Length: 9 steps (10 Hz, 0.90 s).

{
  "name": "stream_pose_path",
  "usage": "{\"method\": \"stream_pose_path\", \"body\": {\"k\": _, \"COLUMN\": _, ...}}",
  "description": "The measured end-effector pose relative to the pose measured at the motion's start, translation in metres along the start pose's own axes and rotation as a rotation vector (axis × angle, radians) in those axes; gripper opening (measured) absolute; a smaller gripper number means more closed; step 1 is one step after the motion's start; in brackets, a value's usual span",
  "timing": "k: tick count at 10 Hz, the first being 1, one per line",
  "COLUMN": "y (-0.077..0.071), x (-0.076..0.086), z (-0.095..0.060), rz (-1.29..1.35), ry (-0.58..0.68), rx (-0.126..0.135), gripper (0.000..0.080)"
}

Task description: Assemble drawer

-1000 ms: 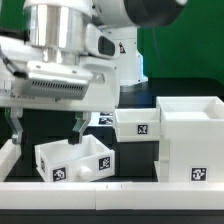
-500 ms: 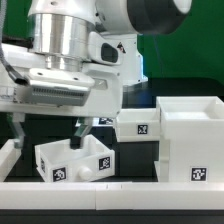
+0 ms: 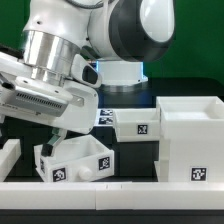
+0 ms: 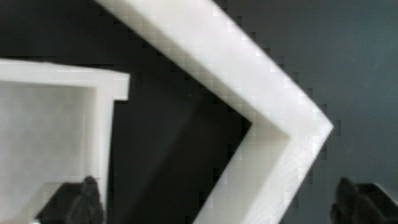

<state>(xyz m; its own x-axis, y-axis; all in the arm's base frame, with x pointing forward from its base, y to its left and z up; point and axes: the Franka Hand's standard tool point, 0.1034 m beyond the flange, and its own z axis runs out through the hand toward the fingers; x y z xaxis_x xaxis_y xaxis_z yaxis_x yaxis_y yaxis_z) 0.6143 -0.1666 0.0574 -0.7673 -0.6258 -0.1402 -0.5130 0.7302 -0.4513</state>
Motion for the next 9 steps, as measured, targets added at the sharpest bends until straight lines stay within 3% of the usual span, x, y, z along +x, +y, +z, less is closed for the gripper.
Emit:
{"method": "stream_pose_path", "body": {"k": 1, "y": 0.002, "x": -0.004, "z": -0.001, "rz": -0.013, "ry": -0.006, "rx": 0.006, "gripper": 0.0648}}
{"method": "stream_pose_path", "body": {"k": 2, "y": 0.004, "x": -0.003, "z": -0.001, "rz": -0.028, "ry": -0.011, "rx": -0.018, "gripper": 0.0648}}
{"method": "stream_pose_path", "body": {"k": 3, "y": 0.013, "x": -0.004, "z": 0.004, "rz": 0.012, "ry": -0.017, "rx": -0.108, "gripper": 0.0648}}
{"method": "stream_pose_path", "body": {"k": 5, "y": 0.022, "x": -0.008, "z": 0.009, "rz": -0.035, "ry": -0.003, "rx": -0.213, "gripper": 0.0648}}
{"method": "stream_pose_path", "body": {"k": 6, "y": 0.028, "x": -0.013, "z": 0.008, "rz": -0.054, "ry": -0.001, "rx": -0.306, "gripper": 0.0648}}
{"method": "stream_pose_path", "body": {"k": 7, "y": 0.024, "x": -0.022, "z": 0.004, "rz": -0.063, "ry": -0.010, "rx": -0.343, "gripper": 0.0648}}
{"method": "stream_pose_path", "body": {"k": 9, "y": 0.024, "x": -0.028, "z": 0.004, "rz": -0.058, "ry": -0.015, "rx": -0.335, "gripper": 0.0648}}
